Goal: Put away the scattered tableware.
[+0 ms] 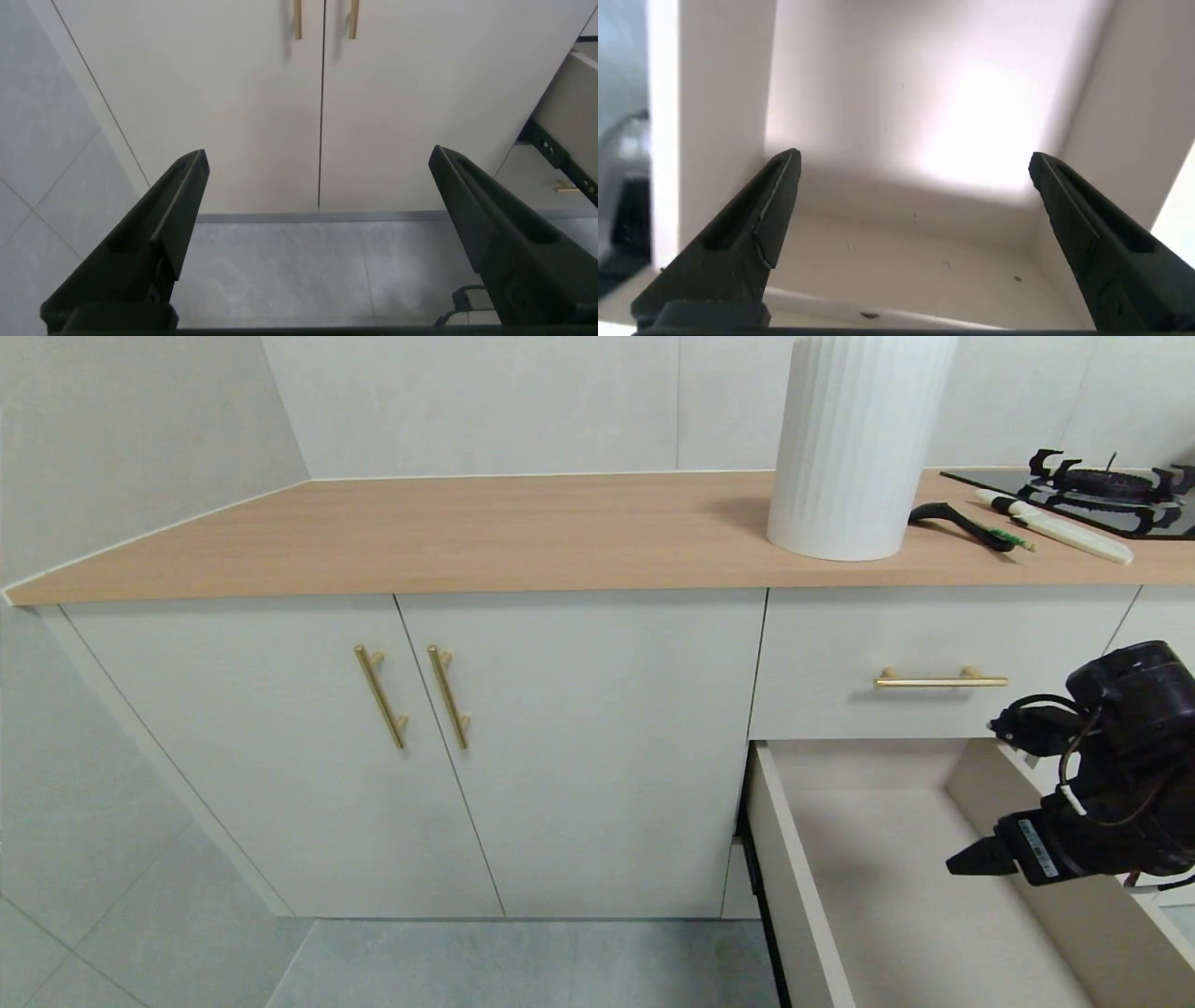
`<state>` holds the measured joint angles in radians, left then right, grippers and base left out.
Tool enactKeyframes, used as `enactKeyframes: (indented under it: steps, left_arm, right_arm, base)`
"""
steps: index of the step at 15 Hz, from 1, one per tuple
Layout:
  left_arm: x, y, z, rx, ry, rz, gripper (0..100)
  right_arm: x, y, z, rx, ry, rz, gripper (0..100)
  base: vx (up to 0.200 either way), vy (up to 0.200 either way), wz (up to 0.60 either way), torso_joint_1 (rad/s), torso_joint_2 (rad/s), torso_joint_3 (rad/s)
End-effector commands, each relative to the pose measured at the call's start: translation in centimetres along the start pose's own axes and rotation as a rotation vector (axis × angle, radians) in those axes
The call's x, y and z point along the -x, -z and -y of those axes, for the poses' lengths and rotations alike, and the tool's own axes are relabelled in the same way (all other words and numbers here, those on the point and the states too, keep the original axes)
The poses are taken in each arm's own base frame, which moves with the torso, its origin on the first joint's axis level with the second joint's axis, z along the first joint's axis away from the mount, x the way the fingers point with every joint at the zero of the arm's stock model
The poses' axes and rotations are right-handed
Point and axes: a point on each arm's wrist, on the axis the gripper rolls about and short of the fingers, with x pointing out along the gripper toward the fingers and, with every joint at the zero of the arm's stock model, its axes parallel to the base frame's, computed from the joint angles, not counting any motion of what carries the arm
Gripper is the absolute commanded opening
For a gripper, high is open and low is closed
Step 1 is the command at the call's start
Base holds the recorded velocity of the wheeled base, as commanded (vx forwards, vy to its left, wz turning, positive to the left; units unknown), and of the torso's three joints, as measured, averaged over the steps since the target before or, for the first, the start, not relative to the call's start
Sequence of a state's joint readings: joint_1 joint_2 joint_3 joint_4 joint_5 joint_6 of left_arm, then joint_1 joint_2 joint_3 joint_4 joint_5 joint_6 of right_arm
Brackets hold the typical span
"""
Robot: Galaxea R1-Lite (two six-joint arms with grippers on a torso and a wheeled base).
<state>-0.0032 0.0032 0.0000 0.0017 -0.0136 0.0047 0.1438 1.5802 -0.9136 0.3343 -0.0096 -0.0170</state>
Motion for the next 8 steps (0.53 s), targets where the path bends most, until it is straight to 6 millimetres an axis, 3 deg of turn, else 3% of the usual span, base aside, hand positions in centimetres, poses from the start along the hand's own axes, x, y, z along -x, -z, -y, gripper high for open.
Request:
enactKeyframes:
  steps: [1,5,8]
  left_arm:
    - [0.0,0.0,0.0,-0.001,0.000,-0.001,100]
    - [0.0,0.0,0.0,0.000,0.000,-0.001,100]
    - [0.0,0.0,0.0,0.000,0.000,-0.001,100]
  right_arm:
    - [1.9,-0.4,0.0,-0.037,-0.006,0.091,100]
    - [6.4,-0.2,1.6,-0.079,0.022,0.274,100]
    - [8.3,0.4,1.6,-0.056,0.031,0.338,100]
  base:
    - [0.000,0.000,0.00,0.000,0.00,0.000]
    - [0.000,0.000,0.00,0.000,0.00,0.000]
    - [0.000,0.000,0.00,0.000,0.00,0.000]
